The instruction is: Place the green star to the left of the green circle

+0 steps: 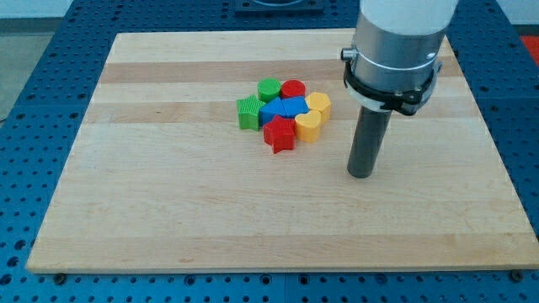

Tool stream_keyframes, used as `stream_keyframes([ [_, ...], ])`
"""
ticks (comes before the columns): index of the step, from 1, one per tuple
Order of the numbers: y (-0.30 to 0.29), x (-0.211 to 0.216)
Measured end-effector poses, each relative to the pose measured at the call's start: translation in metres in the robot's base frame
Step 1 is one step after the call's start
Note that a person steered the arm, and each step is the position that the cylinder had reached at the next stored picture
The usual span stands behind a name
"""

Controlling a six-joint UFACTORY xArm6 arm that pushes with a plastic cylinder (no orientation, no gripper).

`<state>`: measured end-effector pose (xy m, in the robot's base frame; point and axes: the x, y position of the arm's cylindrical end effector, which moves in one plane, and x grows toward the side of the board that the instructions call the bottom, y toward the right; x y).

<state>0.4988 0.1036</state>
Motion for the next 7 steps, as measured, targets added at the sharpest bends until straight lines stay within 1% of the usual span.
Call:
stream_keyframes([
  [3, 0.002, 0.001],
  [7, -0.015, 0.001],
])
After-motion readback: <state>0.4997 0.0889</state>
